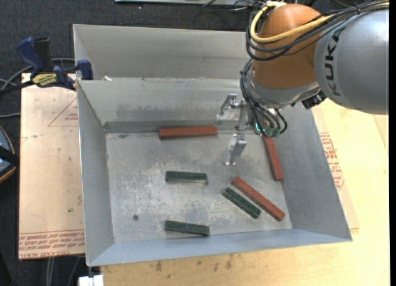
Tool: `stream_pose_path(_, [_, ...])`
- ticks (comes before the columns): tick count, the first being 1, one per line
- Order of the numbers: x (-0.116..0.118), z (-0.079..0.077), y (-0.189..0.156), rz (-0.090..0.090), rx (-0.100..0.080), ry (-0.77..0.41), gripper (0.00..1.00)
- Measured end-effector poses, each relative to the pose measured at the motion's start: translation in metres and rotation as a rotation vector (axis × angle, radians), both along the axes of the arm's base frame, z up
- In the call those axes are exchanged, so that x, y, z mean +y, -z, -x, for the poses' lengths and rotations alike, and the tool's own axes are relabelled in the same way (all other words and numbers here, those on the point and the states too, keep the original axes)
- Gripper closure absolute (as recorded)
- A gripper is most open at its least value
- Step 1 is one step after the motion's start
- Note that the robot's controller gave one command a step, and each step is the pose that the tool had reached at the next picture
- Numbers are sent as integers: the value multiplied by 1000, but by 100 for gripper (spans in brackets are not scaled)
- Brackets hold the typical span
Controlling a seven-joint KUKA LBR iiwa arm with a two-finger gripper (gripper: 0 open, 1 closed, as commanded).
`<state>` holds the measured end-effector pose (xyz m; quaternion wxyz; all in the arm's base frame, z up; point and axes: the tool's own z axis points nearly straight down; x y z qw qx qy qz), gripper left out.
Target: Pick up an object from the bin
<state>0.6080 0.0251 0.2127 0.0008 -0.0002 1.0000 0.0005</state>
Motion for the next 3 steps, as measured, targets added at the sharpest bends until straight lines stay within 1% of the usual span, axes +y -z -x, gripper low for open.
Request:
stream_pose_path(1, [11, 6, 56, 0, -6, -45, 0])
stream_pose_path(2, [38, 22, 134, -2, -15, -73, 100])
stream_pose_path(3, [38, 22, 134, -2, -15, -73, 100])
